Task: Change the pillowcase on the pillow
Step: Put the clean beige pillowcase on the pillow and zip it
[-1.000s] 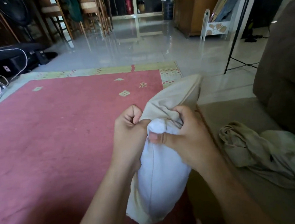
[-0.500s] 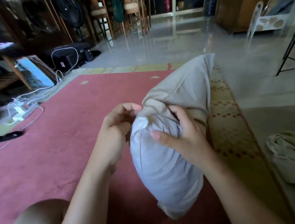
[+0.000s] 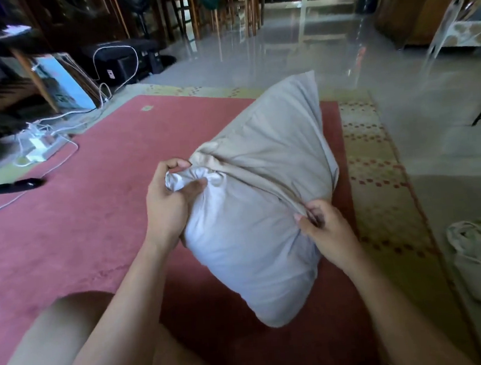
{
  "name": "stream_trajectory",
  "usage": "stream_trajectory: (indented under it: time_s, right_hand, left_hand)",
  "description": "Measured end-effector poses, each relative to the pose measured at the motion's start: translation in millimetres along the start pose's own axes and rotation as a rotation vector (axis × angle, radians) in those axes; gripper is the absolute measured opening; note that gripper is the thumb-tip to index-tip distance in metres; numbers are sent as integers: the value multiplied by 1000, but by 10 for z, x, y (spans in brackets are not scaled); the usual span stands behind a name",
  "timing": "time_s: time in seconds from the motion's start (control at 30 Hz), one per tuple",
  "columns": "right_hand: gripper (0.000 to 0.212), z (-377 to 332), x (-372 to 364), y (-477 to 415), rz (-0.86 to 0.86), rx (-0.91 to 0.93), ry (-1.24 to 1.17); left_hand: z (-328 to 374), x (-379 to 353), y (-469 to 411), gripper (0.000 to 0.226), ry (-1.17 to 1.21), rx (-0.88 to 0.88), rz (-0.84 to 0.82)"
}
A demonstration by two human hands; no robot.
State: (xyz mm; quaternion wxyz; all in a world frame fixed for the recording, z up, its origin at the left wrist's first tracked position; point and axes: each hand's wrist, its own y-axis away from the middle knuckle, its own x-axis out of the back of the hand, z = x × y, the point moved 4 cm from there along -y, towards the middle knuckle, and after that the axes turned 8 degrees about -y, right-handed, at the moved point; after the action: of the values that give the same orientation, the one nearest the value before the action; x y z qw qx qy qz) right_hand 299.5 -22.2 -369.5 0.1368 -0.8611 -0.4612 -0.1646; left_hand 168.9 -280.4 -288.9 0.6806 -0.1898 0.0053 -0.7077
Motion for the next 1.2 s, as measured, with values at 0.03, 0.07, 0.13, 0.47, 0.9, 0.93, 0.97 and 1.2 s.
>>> stream_trajectory:
  time_s: [0.03,0.07,0.13,0.47,0.9,0.93,0.97,1.2]
  right_hand:
    - [41,25,-69,-24,11,14,35]
    - [32,13,-149,-41,36,60,75]
    - [17,-39,-323,-59,78,162,140]
    - [18,-159,-625,-54,-160,131,183]
    - [73,27,-502,38,-371,-20,468]
    - [81,54,-508,72,-358,-33,538]
    - [85,74,-524,109,-325,-22,612]
    - [58,194,-737,193,-87,218,742]
  left_hand:
    - [-150,33,5,31,3,22,23]
    - [-300,65,17,30,2,51,45]
    - [-584,127,46,28,12,109,81]
    - [-1510,-137,302,26,-415,545,-8]
    - [-1161,-542,192,32,-776,-131,-463]
    - [-1176,-543,147,28,-782,-125,-440]
    - [-1166,-545,111,25,-790,-128,-414]
    - [-1211,-376,-11,20,-589,-149,-635]
